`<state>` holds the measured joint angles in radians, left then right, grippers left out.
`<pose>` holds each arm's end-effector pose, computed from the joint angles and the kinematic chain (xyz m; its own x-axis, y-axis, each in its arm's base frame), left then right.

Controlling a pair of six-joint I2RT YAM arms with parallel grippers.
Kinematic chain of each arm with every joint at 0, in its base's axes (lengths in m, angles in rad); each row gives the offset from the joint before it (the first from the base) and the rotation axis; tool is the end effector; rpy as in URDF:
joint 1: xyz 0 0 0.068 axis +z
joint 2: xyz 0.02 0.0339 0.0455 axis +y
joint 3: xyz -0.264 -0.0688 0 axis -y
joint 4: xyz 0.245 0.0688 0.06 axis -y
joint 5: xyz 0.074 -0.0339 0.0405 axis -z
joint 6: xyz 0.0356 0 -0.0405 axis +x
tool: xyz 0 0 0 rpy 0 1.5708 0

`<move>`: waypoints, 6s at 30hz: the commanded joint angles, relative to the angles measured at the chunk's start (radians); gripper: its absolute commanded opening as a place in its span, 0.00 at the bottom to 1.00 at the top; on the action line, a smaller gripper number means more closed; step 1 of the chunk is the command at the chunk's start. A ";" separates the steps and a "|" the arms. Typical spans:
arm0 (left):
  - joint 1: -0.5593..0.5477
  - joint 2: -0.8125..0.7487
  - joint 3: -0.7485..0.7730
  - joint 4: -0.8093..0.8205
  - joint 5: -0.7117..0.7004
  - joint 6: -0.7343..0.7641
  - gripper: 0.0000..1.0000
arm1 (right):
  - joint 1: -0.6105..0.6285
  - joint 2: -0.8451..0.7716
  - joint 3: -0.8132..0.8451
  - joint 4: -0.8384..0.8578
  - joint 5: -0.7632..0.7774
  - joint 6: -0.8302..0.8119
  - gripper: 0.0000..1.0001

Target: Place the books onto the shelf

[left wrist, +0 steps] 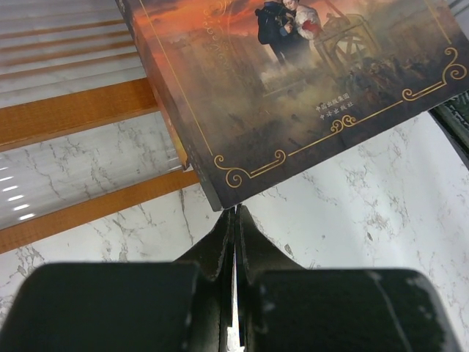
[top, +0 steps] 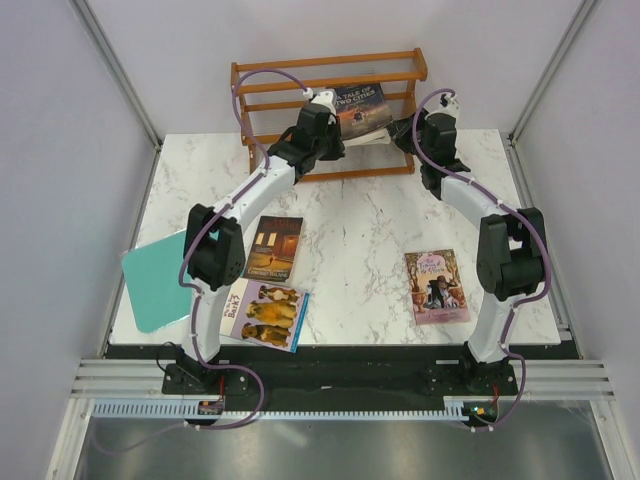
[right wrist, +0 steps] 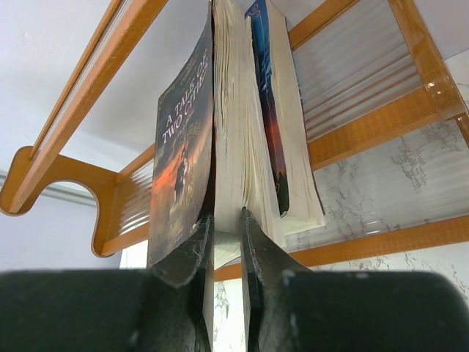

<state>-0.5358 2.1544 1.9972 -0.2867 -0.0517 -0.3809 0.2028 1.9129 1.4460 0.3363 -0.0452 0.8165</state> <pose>0.4444 -0.2617 0.3077 -0.5174 -0.1245 -0.8466 0.2988 0.9008 -0.3151 0.4532 0.0948 0.2912 -0.2660 0.6886 -0.6747 -0.0749 0.6830 0.7266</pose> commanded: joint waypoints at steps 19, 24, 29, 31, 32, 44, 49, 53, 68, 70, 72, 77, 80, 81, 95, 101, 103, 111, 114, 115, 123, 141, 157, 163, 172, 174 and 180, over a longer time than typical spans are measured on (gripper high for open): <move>-0.004 0.076 0.153 -0.002 -0.111 -0.050 0.02 | -0.017 -0.006 -0.036 0.067 0.001 0.015 0.07; -0.003 0.090 0.170 -0.003 -0.125 -0.053 0.02 | -0.022 -0.008 -0.047 0.078 0.004 0.019 0.07; -0.001 0.094 0.173 -0.002 -0.132 -0.064 0.03 | -0.026 0.006 -0.035 0.076 -0.004 0.026 0.07; 0.000 0.093 0.183 -0.002 -0.140 -0.062 0.05 | -0.028 0.005 -0.036 0.076 -0.002 0.027 0.07; 0.000 0.093 0.184 -0.002 -0.143 -0.062 0.06 | -0.026 0.005 -0.036 0.078 0.001 0.027 0.07; 0.002 -0.180 -0.145 0.078 -0.171 -0.059 0.14 | -0.029 0.020 -0.033 0.096 0.019 0.049 0.07; 0.002 -0.433 -0.500 0.202 -0.243 -0.064 0.13 | -0.029 0.024 -0.032 0.109 0.024 0.059 0.07; 0.005 -0.612 -0.653 0.212 -0.280 -0.006 0.13 | -0.029 0.021 -0.039 0.119 0.033 0.069 0.07; 0.007 -0.763 -0.861 0.172 -0.280 0.043 0.13 | -0.029 0.067 -0.006 0.155 0.047 0.116 0.07; 0.007 -0.766 -0.864 0.161 -0.281 0.045 0.13 | -0.023 0.077 0.007 0.156 0.021 0.119 0.08; 0.007 -0.769 -0.870 0.156 -0.283 0.043 0.13 | -0.020 0.083 0.011 0.156 0.021 0.119 0.09; 0.008 -0.784 -0.900 0.144 -0.290 0.037 0.13 | -0.016 0.092 0.025 0.148 0.004 0.121 0.18; 0.008 -0.792 -0.913 0.135 -0.303 0.034 0.13 | -0.014 0.066 0.004 0.148 0.008 0.113 0.26; 0.008 -0.795 -0.917 0.132 -0.304 0.033 0.13 | -0.014 0.055 -0.013 0.147 0.013 0.113 0.35; 0.034 -0.811 -0.926 0.021 -0.324 0.019 0.89 | -0.010 -0.184 -0.177 0.041 0.038 0.015 0.66; 0.212 -0.748 -0.933 -0.084 -0.061 -0.030 0.95 | 0.142 -0.299 -0.275 -0.109 0.047 -0.134 0.70; 0.296 -0.702 -0.945 -0.110 0.019 -0.053 0.95 | 0.182 -0.281 -0.315 -0.115 -0.025 -0.128 0.70; 0.421 -0.484 -0.931 -0.160 0.331 -0.128 0.95 | 0.359 -0.117 -0.460 -0.003 -0.237 0.096 0.77; 0.421 -0.412 -0.933 -0.143 0.407 -0.167 0.94 | 0.423 -0.054 -0.477 0.052 -0.262 0.160 0.77; 0.421 -0.401 -0.934 -0.138 0.417 -0.173 0.94 | 0.450 -0.031 -0.475 0.061 -0.260 0.164 0.77; 0.421 -0.358 -0.980 -0.094 0.457 -0.167 0.94 | 0.514 0.132 -0.371 0.159 -0.303 0.237 0.78; 0.408 -0.487 -1.071 -0.039 0.478 -0.124 0.93 | 0.511 0.043 -0.407 0.253 -0.323 0.200 0.03; 0.408 -0.519 -1.140 0.338 0.829 -0.197 0.62 | 0.438 0.090 -0.447 0.671 -0.631 0.389 0.02; 0.408 -0.530 -1.083 0.371 0.900 -0.250 0.02 | 0.431 0.045 -0.472 0.477 -0.546 0.293 0.32; 0.407 -0.554 -1.015 0.493 0.944 -0.386 0.02 | 0.409 -0.218 -0.582 0.237 -0.268 0.183 0.79; 0.407 -0.550 -1.017 0.602 0.961 -0.468 0.02 | 0.402 -0.252 -0.634 0.295 -0.256 0.220 0.80; 0.404 -0.510 -1.022 0.890 0.983 -0.676 0.02 | 0.399 -0.310 -0.716 0.365 -0.217 0.309 0.83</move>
<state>-0.1272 1.6444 0.9436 0.3187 0.8742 -0.8566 0.5999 1.6440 0.7738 0.6193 -0.3134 1.0676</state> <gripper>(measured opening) 0.219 0.819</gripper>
